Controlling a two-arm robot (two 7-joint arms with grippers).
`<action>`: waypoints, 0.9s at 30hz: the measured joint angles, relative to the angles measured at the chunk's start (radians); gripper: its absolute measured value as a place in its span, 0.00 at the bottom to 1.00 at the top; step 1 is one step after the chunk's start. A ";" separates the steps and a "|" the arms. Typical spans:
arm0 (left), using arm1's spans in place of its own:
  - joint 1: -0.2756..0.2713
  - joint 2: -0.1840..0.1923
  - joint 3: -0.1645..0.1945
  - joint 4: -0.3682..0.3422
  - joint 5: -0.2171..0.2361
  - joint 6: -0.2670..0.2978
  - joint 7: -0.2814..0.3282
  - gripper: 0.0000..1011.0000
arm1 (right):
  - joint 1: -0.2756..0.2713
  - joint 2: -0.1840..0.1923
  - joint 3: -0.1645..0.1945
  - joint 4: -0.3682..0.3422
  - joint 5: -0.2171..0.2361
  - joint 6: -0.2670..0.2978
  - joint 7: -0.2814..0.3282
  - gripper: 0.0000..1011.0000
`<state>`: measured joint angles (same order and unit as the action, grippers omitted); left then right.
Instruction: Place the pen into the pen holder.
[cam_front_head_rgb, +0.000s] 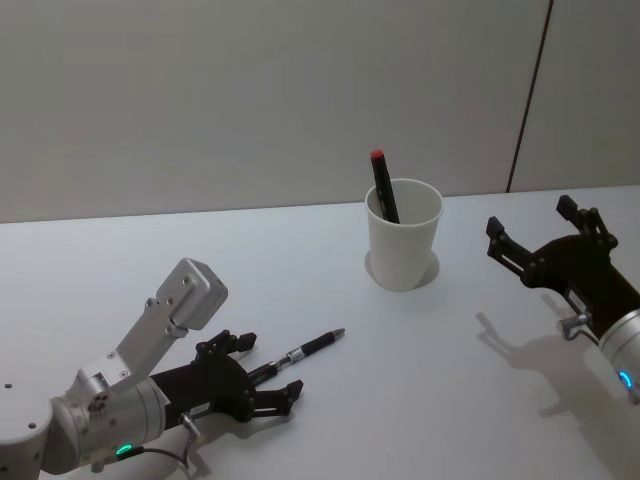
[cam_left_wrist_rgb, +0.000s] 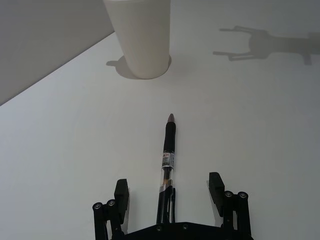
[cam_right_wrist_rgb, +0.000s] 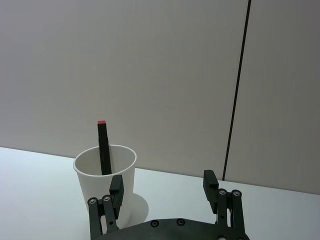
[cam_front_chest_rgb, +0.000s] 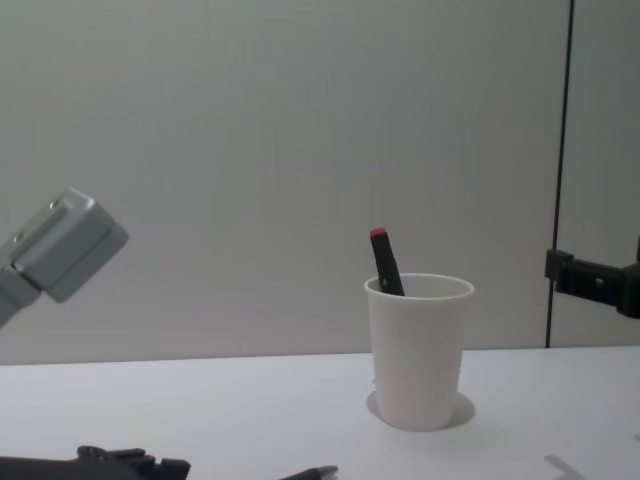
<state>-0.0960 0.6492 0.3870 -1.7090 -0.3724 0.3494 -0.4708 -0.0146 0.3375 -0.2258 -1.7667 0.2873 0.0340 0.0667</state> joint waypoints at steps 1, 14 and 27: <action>0.000 0.000 0.000 0.000 0.000 0.000 0.000 0.99 | 0.000 0.000 0.000 0.000 0.000 0.000 0.000 0.99; 0.000 -0.002 0.002 0.002 0.003 0.001 0.003 0.99 | 0.000 0.000 0.000 0.000 0.000 0.000 0.000 0.99; -0.009 -0.006 0.002 0.008 0.000 0.020 -0.013 0.99 | 0.000 0.000 0.000 0.000 0.000 0.000 0.000 0.99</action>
<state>-0.1045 0.6430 0.3893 -1.7012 -0.3722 0.3690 -0.4835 -0.0146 0.3374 -0.2259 -1.7668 0.2873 0.0341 0.0667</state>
